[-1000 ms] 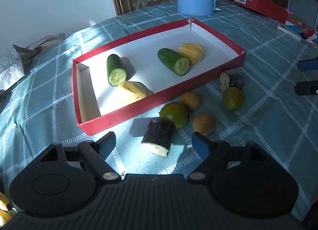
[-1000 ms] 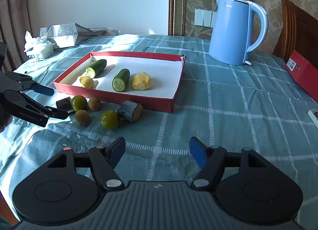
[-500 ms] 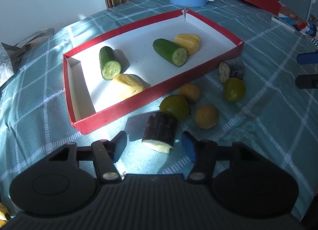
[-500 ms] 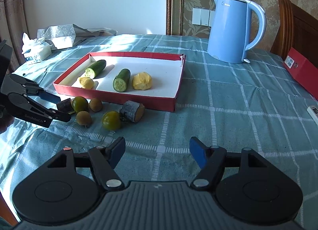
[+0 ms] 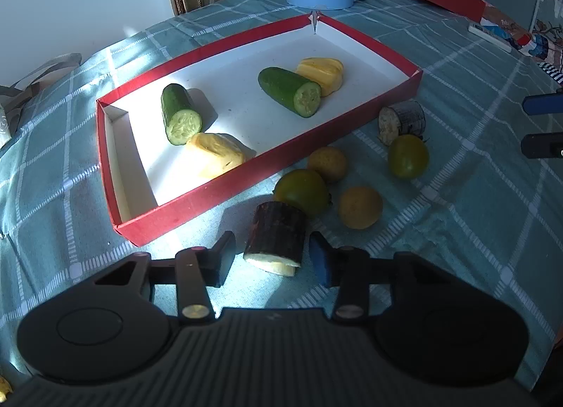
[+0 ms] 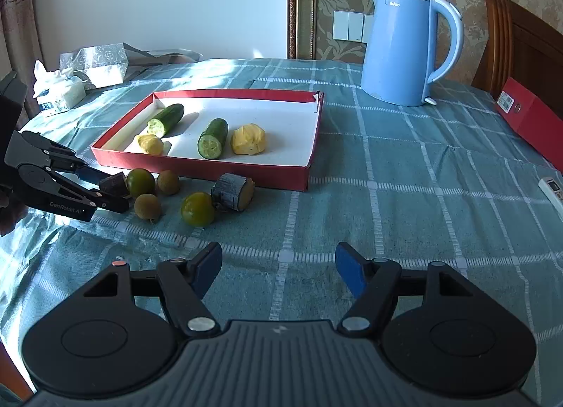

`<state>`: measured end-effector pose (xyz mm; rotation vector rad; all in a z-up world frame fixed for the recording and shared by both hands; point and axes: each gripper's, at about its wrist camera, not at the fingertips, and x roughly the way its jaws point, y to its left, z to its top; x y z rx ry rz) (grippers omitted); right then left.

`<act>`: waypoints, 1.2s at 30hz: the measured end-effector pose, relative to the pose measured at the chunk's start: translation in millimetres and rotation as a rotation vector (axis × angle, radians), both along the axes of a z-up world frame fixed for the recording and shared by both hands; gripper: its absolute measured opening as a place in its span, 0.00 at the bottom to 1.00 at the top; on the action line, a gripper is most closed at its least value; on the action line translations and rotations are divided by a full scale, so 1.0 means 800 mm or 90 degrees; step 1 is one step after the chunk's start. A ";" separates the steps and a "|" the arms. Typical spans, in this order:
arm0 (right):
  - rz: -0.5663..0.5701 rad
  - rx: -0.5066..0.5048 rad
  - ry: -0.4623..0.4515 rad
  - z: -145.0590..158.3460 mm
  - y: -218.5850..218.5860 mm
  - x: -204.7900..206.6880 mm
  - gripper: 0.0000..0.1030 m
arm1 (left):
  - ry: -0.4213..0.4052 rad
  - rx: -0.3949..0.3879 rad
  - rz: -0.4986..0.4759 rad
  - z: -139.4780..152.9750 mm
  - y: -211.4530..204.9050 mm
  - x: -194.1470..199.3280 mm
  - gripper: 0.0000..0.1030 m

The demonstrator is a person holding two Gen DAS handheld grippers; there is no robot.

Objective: Organize fruits
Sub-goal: 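Grasp a dark eggplant slice beside the tray with the left gripper, then lift the eggplant slice with the left gripper while the right gripper grasps another eggplant slice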

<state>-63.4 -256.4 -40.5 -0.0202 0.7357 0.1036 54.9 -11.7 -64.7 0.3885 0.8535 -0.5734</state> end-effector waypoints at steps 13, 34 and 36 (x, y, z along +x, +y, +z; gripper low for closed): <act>-0.003 0.001 -0.005 0.002 0.003 -0.001 0.69 | -0.019 -0.010 0.023 -0.001 0.000 -0.007 0.32; 0.113 -0.043 -0.017 0.001 0.048 0.040 0.65 | -0.039 -0.136 0.189 0.052 0.056 -0.051 0.32; 0.141 -0.054 -0.017 -0.001 0.057 0.046 0.57 | -0.038 -0.139 0.201 0.054 0.060 -0.059 0.32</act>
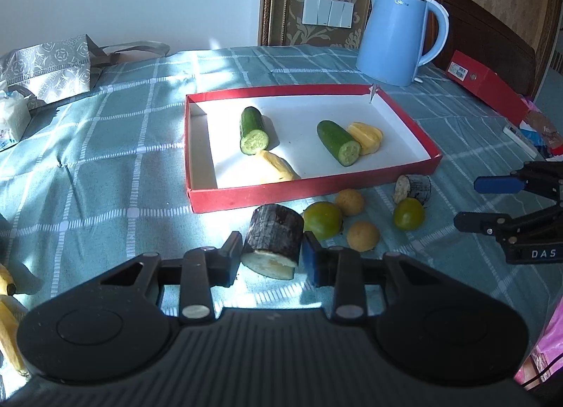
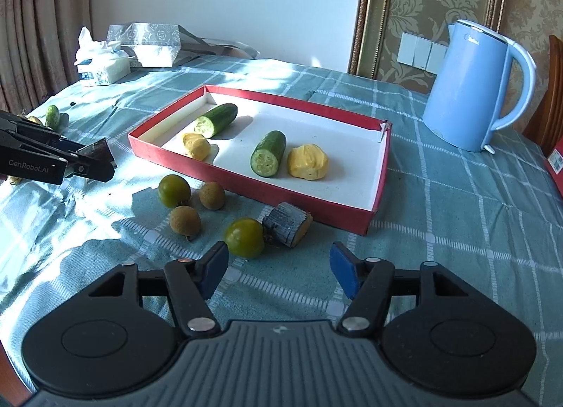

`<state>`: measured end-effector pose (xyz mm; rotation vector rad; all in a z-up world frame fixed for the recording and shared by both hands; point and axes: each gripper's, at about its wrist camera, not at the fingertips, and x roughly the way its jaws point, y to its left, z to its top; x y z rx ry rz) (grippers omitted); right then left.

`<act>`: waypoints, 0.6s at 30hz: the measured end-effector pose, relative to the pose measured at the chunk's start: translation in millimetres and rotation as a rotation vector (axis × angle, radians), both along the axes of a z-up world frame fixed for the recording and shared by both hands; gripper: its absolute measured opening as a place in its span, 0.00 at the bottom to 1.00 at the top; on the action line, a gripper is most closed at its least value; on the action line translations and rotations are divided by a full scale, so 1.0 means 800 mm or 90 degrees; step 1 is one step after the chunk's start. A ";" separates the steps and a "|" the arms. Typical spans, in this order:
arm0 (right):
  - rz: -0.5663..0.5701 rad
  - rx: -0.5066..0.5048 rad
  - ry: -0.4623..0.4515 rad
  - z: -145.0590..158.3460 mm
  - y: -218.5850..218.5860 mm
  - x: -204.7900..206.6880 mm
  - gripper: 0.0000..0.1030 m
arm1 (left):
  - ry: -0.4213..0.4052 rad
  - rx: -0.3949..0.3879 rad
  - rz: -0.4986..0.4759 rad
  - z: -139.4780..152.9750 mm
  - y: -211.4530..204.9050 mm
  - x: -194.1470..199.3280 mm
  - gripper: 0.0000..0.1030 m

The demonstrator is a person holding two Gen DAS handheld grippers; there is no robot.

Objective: Organize fruits
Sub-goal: 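Lift the eggplant slice with the left gripper while the right gripper grasps another eggplant slice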

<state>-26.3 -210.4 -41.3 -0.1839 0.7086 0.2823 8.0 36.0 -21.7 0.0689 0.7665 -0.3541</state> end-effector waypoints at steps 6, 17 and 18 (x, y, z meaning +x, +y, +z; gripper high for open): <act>-0.022 0.064 0.046 -0.003 -0.001 0.032 0.56 | 0.003 -0.004 0.030 0.003 0.007 -0.014 0.32; -0.171 0.164 0.115 -0.009 -0.024 0.085 0.53 | 0.007 -0.007 0.064 0.005 0.013 -0.029 0.32; -0.174 0.172 0.120 -0.010 -0.025 0.087 0.51 | 0.007 -0.007 0.066 0.004 0.013 -0.029 0.32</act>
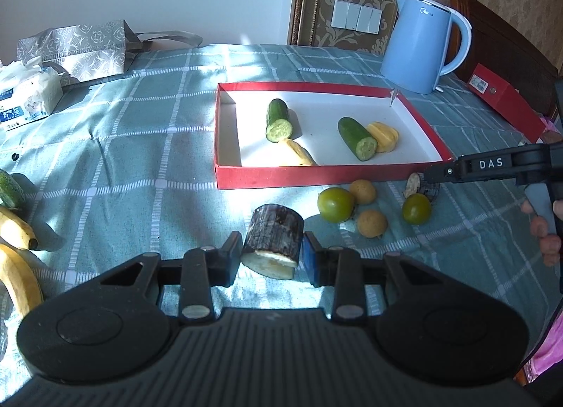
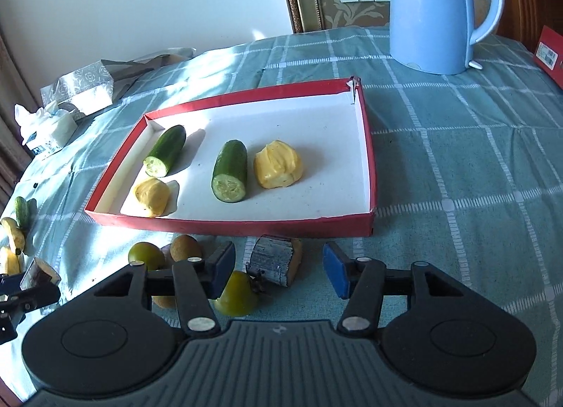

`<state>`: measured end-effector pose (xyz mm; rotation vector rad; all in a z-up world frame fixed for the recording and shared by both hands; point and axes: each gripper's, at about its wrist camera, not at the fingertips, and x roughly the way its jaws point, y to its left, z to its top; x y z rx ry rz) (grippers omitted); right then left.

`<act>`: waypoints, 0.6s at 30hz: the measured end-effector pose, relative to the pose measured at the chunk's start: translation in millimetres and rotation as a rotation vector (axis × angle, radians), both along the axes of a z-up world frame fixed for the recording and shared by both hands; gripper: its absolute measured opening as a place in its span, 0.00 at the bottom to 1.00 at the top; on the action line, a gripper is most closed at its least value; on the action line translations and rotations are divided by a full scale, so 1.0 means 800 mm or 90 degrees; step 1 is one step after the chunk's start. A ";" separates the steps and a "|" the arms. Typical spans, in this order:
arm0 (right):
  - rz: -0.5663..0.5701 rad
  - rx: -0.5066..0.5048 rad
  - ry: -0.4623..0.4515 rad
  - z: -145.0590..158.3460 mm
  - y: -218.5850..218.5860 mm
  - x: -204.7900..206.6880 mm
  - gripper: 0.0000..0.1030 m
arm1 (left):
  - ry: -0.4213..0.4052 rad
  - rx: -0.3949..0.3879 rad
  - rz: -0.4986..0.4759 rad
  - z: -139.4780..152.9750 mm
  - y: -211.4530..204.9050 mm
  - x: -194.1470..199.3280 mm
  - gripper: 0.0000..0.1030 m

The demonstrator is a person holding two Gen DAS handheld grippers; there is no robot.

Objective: Organize fruits
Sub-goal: 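Lift the eggplant slice with the left gripper while the right gripper grasps another eggplant slice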

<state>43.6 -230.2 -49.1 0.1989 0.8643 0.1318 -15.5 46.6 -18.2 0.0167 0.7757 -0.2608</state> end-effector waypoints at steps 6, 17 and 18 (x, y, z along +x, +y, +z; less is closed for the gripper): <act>-0.021 0.039 0.040 -0.014 0.002 0.015 0.38 | 0.003 -0.005 0.004 -0.001 -0.001 -0.002 0.32; -0.045 0.061 0.062 -0.022 -0.001 0.020 0.31 | 0.013 -0.013 0.002 -0.005 0.000 -0.001 0.32; -0.045 0.063 0.063 -0.021 -0.003 0.018 0.31 | 0.013 -0.014 0.001 -0.005 0.000 -0.001 0.32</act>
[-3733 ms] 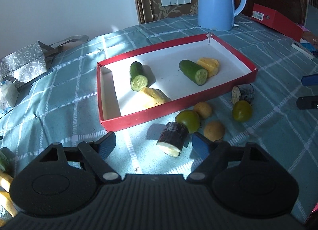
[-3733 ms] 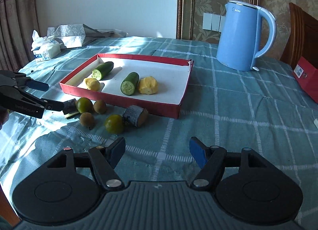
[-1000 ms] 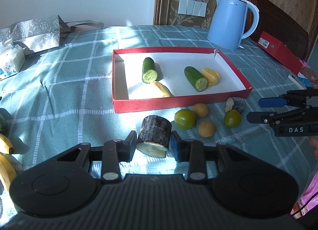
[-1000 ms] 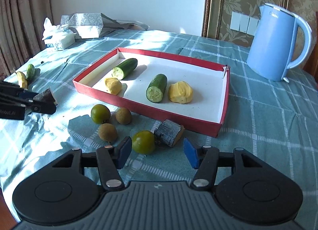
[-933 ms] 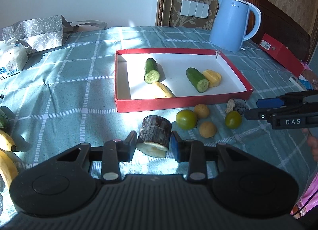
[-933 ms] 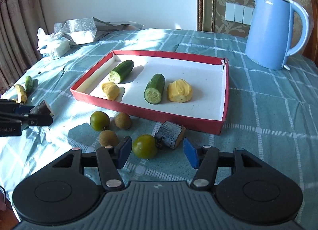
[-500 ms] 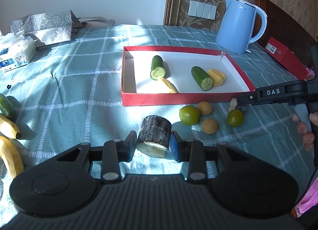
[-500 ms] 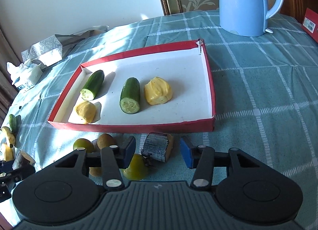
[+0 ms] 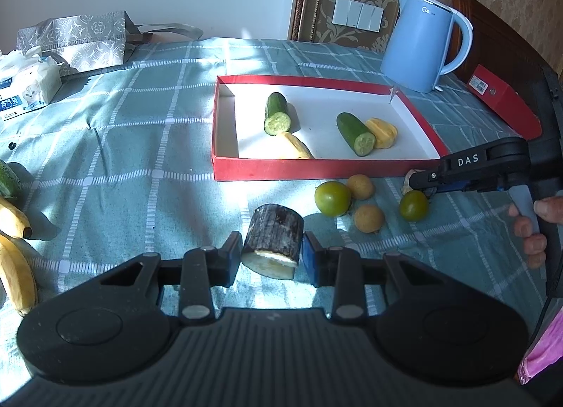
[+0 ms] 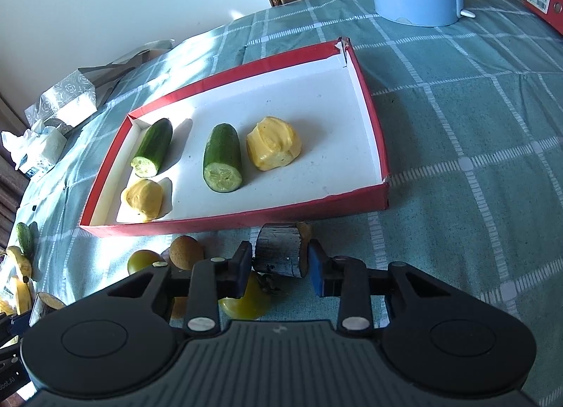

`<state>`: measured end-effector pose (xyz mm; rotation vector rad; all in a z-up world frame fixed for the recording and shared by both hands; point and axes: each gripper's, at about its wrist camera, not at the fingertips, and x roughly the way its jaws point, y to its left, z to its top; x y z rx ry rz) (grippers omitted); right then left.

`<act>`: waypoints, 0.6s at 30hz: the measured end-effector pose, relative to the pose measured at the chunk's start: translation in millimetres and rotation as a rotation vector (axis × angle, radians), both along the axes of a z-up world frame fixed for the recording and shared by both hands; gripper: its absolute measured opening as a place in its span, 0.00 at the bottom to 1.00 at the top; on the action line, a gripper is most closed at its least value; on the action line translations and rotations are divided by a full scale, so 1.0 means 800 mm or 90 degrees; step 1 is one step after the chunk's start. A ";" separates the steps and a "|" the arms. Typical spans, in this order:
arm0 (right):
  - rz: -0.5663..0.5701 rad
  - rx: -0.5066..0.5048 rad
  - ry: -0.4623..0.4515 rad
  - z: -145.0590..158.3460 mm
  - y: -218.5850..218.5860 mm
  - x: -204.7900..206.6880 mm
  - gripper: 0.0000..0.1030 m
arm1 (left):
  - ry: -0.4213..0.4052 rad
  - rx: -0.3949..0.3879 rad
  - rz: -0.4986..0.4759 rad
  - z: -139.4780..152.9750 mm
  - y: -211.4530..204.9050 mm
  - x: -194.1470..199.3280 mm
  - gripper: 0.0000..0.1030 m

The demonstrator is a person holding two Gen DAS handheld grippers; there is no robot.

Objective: Organize fruits
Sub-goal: 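Lift the eggplant slice with the left gripper while the right gripper grasps another eggplant slice, then lower the eggplant into the tray and open the left gripper while the right gripper carries its slice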

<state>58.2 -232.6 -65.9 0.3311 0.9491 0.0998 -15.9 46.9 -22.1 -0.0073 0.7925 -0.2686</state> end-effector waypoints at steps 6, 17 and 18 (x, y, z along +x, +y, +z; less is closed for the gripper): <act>0.011 -0.019 -0.040 0.023 -0.017 -0.028 0.31 | -0.007 -0.008 -0.013 0.004 -0.003 0.007 0.32; -0.017 -0.055 -0.063 0.034 -0.057 -0.082 0.31 | -0.036 -0.037 -0.041 0.024 -0.027 0.048 0.32; -0.022 -0.056 -0.064 0.035 -0.059 -0.085 0.31 | -0.042 -0.034 -0.045 0.026 -0.031 0.054 0.32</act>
